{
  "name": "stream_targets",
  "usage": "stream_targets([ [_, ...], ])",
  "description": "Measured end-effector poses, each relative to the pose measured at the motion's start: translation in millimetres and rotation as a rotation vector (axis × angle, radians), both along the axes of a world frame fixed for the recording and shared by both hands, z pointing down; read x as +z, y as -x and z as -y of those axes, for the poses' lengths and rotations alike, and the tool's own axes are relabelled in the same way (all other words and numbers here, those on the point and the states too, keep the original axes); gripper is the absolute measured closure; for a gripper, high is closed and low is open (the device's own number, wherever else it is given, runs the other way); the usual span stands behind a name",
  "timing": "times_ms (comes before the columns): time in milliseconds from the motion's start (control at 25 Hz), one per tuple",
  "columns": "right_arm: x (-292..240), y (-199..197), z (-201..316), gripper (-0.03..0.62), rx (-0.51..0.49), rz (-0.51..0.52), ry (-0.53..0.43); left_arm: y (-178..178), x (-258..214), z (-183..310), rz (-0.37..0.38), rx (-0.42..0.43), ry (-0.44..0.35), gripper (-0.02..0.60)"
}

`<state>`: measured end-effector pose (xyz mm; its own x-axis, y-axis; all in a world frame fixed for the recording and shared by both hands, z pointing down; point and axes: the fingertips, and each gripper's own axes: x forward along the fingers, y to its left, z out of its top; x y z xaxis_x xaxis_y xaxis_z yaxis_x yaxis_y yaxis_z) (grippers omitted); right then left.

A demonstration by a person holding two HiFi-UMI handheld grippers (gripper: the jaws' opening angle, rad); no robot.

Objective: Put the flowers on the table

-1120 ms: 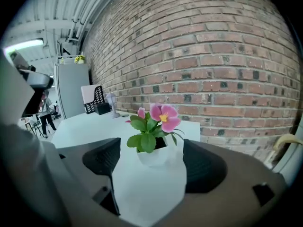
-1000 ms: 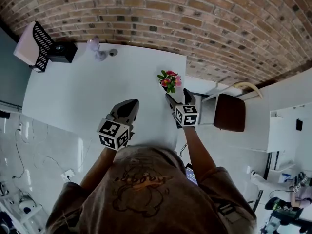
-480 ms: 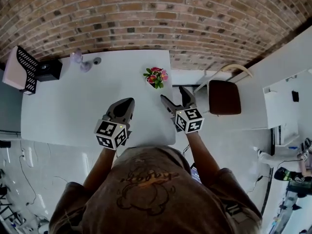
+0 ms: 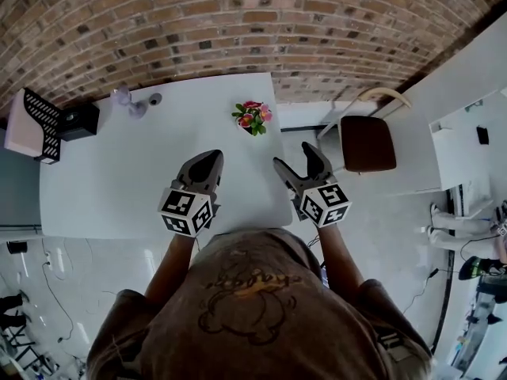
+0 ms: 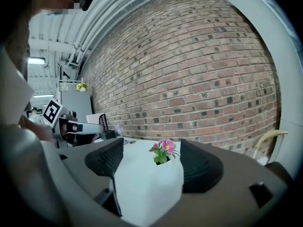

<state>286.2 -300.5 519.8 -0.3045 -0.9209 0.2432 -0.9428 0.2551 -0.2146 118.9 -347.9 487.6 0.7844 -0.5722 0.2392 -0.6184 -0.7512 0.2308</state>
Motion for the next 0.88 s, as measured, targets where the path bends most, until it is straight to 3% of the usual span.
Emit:
stream_targets([
  [320,-12,10,-14,0.32,-0.016,0.015,-0.059,10,-2,3,0.007,-0.019,-0.034,0.56],
  [680,-14,0,-28,0.52,0.038,-0.012,-0.085,18,0,-3,-0.014,-0.026,-0.056,0.56],
  [880,-9,-5,-34,0.589,0.07,-0.004,-0.084,19,0,-4,-0.018,-0.024,-0.071,0.56],
])
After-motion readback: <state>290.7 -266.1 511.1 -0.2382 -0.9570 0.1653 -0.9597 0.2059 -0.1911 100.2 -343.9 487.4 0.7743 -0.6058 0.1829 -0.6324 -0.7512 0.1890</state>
